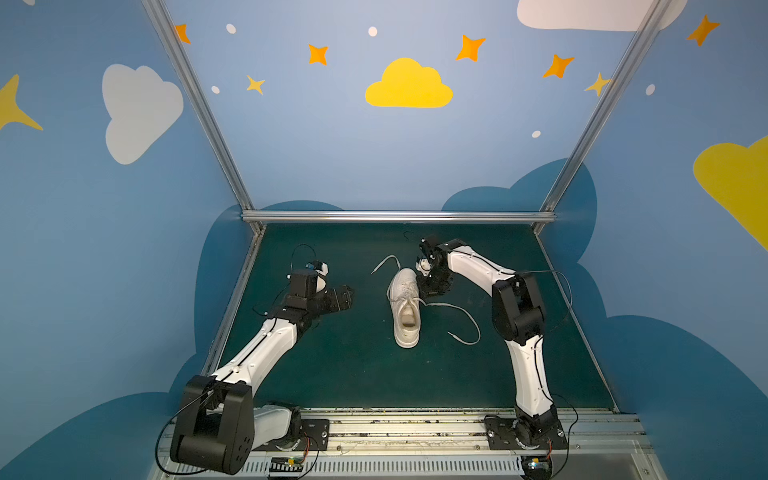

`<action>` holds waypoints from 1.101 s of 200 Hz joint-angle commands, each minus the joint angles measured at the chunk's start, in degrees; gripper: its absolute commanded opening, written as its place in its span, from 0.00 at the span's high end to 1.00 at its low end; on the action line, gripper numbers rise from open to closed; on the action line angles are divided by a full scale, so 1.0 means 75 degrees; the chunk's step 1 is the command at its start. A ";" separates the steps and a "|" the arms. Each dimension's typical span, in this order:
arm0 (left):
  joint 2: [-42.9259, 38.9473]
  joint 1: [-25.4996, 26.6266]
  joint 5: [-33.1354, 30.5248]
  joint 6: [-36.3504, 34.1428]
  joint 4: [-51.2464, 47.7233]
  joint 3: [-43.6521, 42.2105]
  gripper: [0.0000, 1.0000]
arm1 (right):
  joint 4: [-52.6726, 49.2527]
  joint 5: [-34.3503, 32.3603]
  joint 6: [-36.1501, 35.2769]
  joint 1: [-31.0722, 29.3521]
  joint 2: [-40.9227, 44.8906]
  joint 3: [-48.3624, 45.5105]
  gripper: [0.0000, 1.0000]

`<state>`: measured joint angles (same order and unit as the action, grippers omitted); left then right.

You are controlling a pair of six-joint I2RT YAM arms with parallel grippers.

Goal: Tie the shoes
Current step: 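Lift and turn the sneaker with the right gripper, setting it toe-away centrally, then grasp the lace end nearest the left gripper while the right gripper withdraws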

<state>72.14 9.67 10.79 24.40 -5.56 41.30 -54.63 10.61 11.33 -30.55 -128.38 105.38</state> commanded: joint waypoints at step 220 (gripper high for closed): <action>0.6372 0.0850 -0.0779 -0.2090 -0.2256 0.6207 0.44 | -0.0603 -0.0949 0.0662 0.1293 0.4104 -0.3631 0.60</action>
<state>116.49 15.62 5.28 10.41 -19.79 83.57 -57.91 3.81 15.59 -21.85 -101.23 79.53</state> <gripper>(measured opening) 0.580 0.399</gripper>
